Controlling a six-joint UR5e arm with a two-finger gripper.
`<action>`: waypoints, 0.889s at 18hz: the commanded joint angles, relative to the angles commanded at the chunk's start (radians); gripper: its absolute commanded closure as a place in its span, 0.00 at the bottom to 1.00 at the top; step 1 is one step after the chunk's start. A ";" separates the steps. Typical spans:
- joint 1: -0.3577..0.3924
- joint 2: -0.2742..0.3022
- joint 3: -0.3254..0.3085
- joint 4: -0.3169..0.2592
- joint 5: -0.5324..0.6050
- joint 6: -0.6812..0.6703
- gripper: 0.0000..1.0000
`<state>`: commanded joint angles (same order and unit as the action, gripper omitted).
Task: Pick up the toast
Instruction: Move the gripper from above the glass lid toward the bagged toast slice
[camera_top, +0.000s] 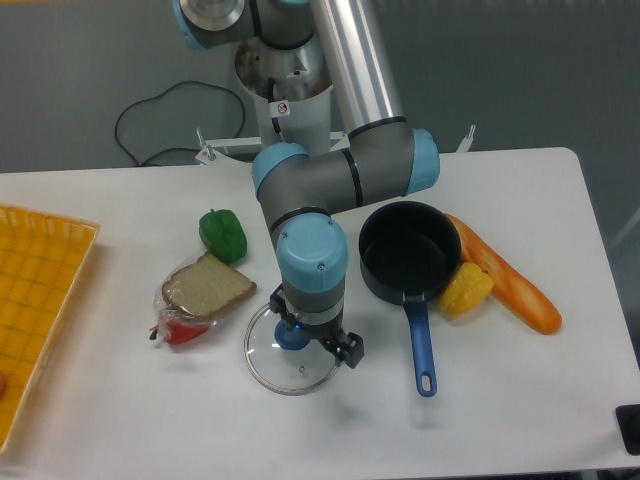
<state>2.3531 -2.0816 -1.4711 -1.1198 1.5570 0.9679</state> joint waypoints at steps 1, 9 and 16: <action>-0.003 0.000 -0.003 0.003 0.002 0.000 0.00; -0.049 0.037 -0.047 0.058 -0.009 -0.021 0.00; -0.133 0.049 -0.061 0.071 -0.014 -0.225 0.00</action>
<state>2.2198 -2.0325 -1.5324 -1.0492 1.5432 0.7426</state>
